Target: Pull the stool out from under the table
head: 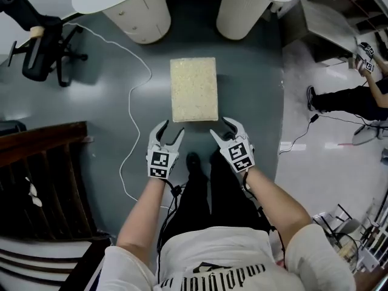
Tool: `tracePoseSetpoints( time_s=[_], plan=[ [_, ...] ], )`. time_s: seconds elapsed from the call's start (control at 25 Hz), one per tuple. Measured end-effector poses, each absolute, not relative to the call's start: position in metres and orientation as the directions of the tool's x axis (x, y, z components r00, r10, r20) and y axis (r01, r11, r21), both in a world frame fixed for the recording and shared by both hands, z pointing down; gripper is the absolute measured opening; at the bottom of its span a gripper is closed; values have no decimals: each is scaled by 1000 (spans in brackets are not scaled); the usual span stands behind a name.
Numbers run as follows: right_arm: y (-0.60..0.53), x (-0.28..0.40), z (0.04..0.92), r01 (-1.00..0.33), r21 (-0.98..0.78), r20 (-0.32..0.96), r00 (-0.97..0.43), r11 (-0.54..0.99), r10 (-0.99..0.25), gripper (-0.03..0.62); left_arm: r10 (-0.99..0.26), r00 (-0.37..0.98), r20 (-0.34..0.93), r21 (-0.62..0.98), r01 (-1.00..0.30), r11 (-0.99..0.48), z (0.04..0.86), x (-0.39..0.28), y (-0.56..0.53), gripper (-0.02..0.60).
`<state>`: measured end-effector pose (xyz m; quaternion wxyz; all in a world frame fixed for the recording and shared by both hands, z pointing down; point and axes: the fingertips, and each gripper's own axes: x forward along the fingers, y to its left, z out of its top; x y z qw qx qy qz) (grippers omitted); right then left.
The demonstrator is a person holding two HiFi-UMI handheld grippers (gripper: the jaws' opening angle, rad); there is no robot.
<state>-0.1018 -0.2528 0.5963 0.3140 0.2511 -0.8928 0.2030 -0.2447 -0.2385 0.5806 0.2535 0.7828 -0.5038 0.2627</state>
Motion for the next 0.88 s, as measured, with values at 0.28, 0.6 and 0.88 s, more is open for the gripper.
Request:
tracePoseSetpoints(
  time_s=[0.28, 0.6, 0.88],
  plan=[
    [-261, -107, 423, -501, -100, 585, -729, 860, -357, 166, -756, 346, 555, 106, -931, -349, 403, -253, -258, 204],
    [-257, -122, 257, -477, -22, 459, -786, 879, -415, 62, -764, 436, 475, 96, -889, -447, 270, -247, -232, 152],
    [-226, -126, 180, -472, 14, 385, -811, 882, -440, 2, -766, 511, 389, 105, -851, -514, 192, -234, -210, 56]
  ],
)
